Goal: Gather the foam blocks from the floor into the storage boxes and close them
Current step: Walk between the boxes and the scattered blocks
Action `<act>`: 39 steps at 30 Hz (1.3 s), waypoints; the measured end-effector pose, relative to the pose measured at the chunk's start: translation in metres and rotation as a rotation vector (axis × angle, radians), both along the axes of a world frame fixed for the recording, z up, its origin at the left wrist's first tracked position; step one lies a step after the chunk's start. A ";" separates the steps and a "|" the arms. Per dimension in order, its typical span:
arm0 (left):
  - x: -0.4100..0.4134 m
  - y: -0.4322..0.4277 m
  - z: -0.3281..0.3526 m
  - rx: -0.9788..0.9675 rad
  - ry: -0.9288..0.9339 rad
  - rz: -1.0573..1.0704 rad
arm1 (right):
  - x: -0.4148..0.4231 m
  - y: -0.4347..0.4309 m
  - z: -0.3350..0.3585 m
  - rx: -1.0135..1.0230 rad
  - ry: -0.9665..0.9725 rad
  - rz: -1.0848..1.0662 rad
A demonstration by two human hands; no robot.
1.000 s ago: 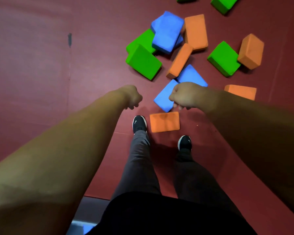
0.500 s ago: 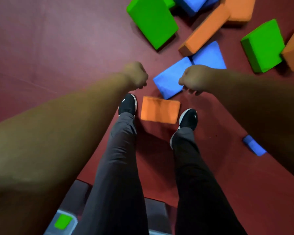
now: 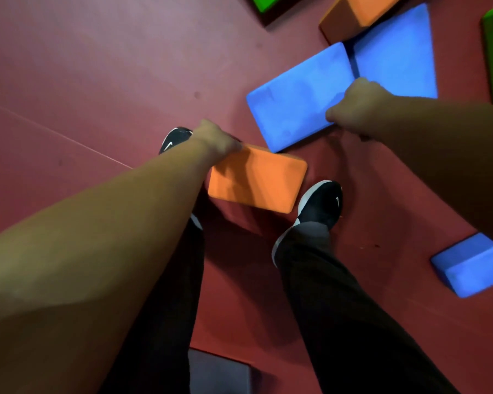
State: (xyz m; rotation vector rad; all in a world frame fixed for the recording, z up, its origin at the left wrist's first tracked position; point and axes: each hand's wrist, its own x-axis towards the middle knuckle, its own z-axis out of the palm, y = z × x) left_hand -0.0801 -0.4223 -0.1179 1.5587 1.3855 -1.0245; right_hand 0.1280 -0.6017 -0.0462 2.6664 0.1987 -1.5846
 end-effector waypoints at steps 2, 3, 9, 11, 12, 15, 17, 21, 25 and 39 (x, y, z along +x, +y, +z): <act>-0.006 0.003 -0.015 -0.046 -0.009 -0.099 | 0.000 0.003 -0.020 -0.005 -0.082 -0.084; -0.007 0.002 -0.017 -0.063 -0.012 -0.114 | 0.000 0.006 -0.028 -0.013 -0.150 -0.091; -0.011 0.000 -0.036 -0.145 -0.024 -0.254 | -0.003 0.025 -0.057 -0.068 -0.295 0.041; -0.015 0.000 -0.046 -0.140 -0.027 -0.300 | -0.001 0.029 -0.062 -0.091 -0.294 0.028; -0.016 0.002 -0.048 -0.141 -0.036 -0.310 | 0.001 0.030 -0.065 -0.095 -0.293 0.011; -0.016 0.006 -0.045 -0.155 -0.096 -0.299 | 0.004 0.031 -0.070 -0.114 -0.305 -0.067; -0.018 0.012 -0.050 -0.211 -0.118 -0.235 | 0.004 0.028 -0.073 -0.119 -0.320 -0.117; -0.019 0.018 -0.052 -0.279 -0.119 -0.236 | 0.005 0.025 -0.073 -0.112 -0.339 -0.137; -0.019 0.017 -0.047 -0.295 -0.107 -0.335 | 0.002 0.024 -0.070 -0.084 -0.343 -0.136; -0.039 -0.006 -0.032 -0.495 -0.225 -0.150 | -0.011 0.034 -0.044 0.147 -0.111 -0.031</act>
